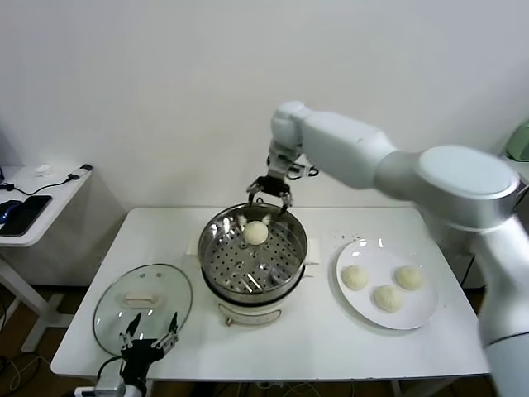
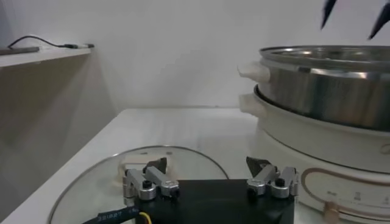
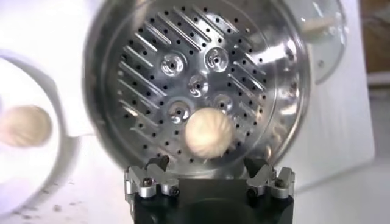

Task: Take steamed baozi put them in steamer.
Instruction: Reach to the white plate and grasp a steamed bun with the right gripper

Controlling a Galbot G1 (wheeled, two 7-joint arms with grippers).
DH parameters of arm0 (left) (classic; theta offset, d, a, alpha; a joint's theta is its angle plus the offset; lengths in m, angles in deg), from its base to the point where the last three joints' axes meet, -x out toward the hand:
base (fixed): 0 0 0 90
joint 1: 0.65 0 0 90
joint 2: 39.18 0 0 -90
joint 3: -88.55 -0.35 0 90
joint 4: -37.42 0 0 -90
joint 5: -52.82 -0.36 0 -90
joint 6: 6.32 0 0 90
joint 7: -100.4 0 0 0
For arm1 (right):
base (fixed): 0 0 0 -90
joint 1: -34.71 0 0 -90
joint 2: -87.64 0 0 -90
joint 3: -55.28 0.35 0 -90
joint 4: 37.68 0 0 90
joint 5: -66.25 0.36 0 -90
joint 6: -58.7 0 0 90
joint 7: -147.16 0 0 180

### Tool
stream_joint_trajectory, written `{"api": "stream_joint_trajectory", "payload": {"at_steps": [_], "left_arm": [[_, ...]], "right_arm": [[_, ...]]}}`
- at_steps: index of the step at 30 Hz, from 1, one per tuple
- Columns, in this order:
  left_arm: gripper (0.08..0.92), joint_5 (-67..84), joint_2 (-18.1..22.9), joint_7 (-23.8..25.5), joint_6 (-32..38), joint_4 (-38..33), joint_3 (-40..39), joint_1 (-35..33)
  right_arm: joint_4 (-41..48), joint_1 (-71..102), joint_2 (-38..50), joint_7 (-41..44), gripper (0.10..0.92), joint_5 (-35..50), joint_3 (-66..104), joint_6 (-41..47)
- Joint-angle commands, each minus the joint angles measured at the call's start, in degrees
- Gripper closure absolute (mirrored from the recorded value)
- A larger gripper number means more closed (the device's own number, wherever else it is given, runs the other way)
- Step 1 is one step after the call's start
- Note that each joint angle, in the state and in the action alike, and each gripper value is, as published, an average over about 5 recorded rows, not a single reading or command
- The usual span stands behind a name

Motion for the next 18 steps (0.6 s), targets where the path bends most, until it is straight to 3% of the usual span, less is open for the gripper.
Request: {"api": "stream_joint_trajectory", "payload": {"at_steps": [1, 9, 18], "left_arm": [[0.177, 0.1, -0.1, 0.0, -0.1, 0.2, 0.2, 0.2], [0.177, 0.0, 0.3, 0.0, -0.6, 0.6, 0.2, 0.7], [0.177, -0.1, 0.6, 0.0, -0.9, 0.8, 0.2, 0.8]], "right_arm": [[-17.9, -10.3, 23.0, -4.2, 0.202, 16.2, -17.1, 24.3], [-26.7, -8.8, 33.1, -9.4, 0.203, 14.4, -21.8, 39.5], [-30.2, 1.5, 34.7, -16.2, 0.203, 15.5, -16.1, 50.1]]}}
